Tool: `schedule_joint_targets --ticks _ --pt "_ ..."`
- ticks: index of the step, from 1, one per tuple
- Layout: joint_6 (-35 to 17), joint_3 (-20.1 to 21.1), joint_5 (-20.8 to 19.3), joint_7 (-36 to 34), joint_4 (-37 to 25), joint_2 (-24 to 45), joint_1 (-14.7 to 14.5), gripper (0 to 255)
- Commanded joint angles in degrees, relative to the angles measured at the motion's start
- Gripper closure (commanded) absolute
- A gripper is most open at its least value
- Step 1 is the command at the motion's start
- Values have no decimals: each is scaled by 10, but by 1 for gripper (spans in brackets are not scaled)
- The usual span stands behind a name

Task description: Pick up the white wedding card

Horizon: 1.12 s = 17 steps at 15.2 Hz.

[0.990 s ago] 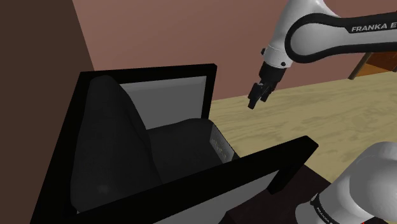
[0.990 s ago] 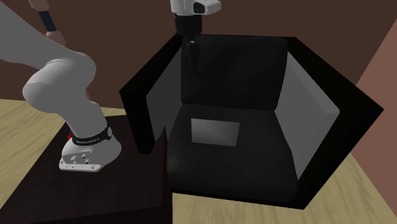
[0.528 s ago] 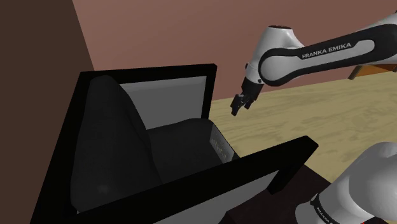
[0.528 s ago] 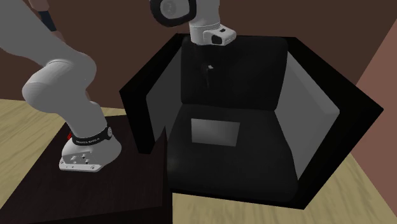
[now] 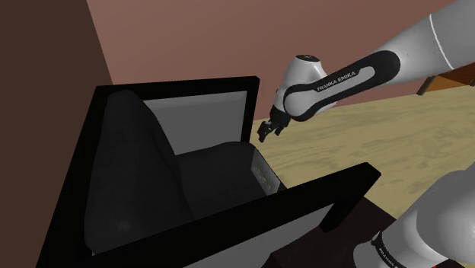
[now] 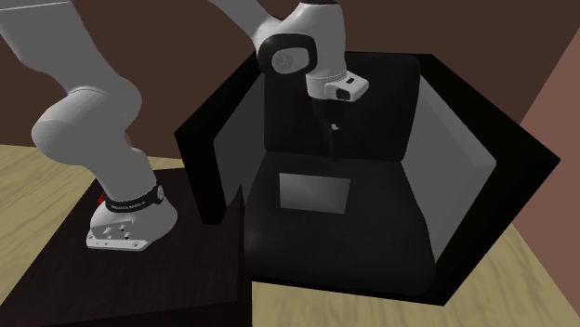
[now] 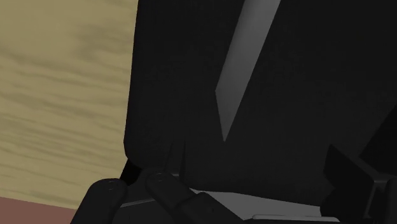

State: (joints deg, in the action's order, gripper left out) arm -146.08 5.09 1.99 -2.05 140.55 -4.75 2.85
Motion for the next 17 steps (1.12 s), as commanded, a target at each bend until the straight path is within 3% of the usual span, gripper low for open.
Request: schedule_joint_targets --ticks 1,6,16,17 --pt "-41 1 -8 -11 -17 46 2 0" --pt "-116 -7 -35 -43 -80 161 0 0" --pt "-169 -13 -45 -50 -77 212 -5 0" --pt "-169 -14 -45 -50 -78 212 -5 255"
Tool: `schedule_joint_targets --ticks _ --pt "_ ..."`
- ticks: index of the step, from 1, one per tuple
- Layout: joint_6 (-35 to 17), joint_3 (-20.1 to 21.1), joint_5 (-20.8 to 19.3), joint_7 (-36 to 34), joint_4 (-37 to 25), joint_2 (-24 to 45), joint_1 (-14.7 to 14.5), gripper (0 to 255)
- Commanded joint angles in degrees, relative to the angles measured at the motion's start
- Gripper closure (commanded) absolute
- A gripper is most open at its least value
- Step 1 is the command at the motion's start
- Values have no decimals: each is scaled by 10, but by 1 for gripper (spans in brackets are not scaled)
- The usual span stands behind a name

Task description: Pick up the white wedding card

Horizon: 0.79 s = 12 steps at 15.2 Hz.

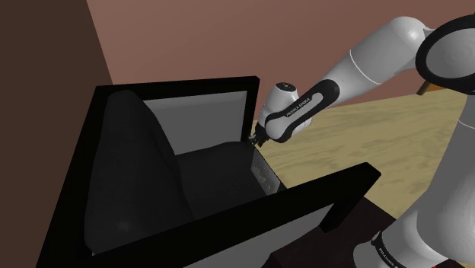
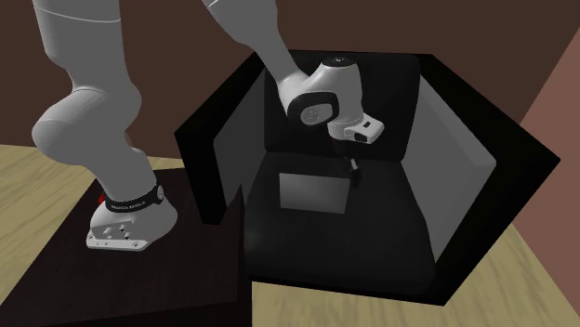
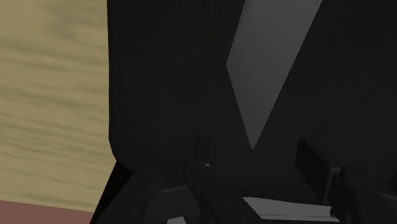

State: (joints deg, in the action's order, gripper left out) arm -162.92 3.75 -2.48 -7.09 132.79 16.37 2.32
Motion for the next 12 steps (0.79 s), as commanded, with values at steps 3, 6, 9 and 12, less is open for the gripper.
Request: schedule_joint_targets --ticks 3,6,9,12 --pt "-1 0 0 0 0 0 0 255" --pt "-1 0 0 0 0 0 0 255" --pt "-1 0 0 0 0 1 0 255" --pt "20 3 4 3 0 -20 2 255"
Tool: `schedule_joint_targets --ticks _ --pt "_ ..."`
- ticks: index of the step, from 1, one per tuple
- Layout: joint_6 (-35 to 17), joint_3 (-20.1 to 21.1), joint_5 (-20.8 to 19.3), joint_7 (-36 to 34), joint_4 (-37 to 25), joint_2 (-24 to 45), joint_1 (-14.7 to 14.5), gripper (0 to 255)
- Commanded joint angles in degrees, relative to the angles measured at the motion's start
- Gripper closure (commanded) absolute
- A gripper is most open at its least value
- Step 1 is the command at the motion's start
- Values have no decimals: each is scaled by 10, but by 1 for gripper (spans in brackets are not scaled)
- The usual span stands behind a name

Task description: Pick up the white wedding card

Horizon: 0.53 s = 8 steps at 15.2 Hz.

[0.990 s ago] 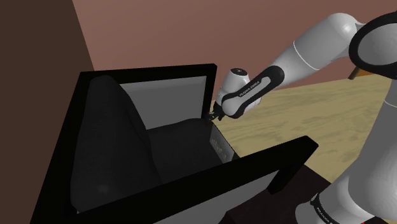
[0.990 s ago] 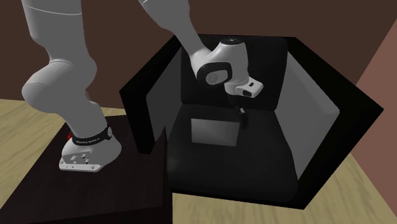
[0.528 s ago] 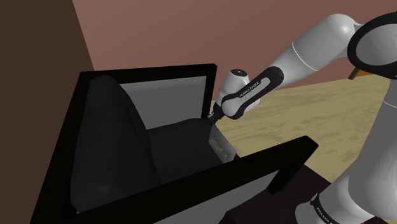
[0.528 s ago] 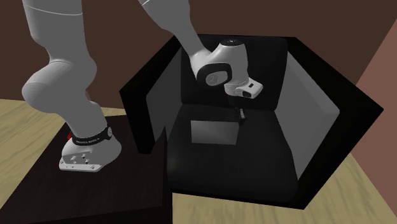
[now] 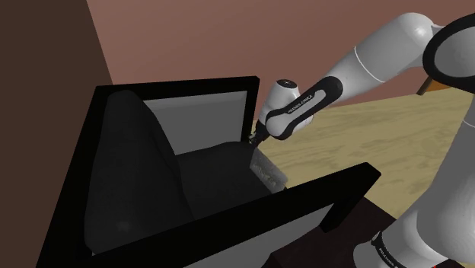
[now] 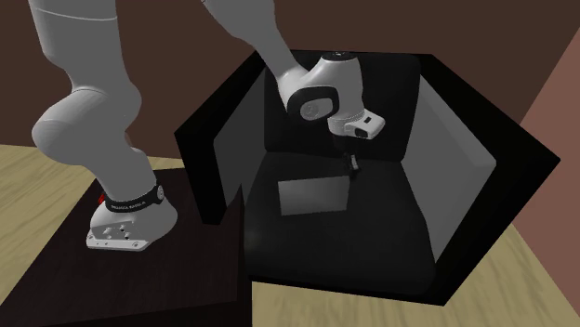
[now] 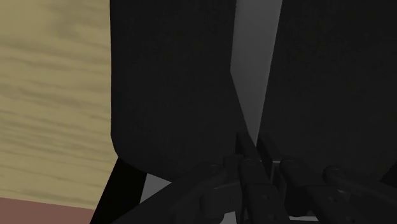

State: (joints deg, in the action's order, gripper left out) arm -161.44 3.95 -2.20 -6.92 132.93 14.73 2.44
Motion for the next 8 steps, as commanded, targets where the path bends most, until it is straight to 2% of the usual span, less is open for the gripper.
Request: schedule_joint_targets --ticks 1,8 --pt "12 1 2 2 -2 -11 1 255" --pt "63 5 11 8 -7 -56 4 255"
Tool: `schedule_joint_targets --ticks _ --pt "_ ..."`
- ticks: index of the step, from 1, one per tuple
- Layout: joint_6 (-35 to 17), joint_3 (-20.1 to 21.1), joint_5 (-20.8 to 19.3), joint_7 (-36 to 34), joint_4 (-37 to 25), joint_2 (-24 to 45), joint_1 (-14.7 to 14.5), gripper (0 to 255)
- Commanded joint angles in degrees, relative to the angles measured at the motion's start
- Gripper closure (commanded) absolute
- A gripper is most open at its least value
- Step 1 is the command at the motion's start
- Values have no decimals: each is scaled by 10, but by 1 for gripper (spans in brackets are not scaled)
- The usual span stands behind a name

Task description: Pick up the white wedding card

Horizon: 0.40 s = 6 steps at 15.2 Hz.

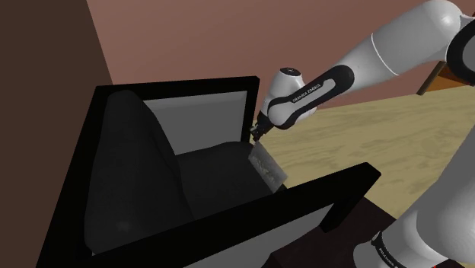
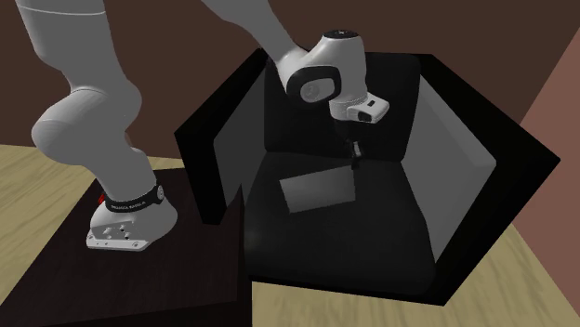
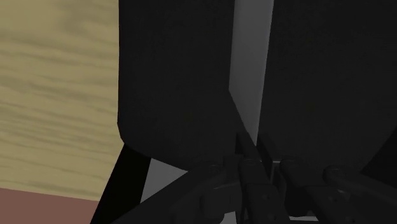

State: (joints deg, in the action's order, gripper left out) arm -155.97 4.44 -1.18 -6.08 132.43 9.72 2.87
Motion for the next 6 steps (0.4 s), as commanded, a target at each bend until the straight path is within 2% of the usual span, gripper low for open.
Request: schedule_joint_targets --ticks 1,6 --pt "15 1 2 1 -3 -12 0 255" --pt "38 2 5 3 -8 -30 1 255"
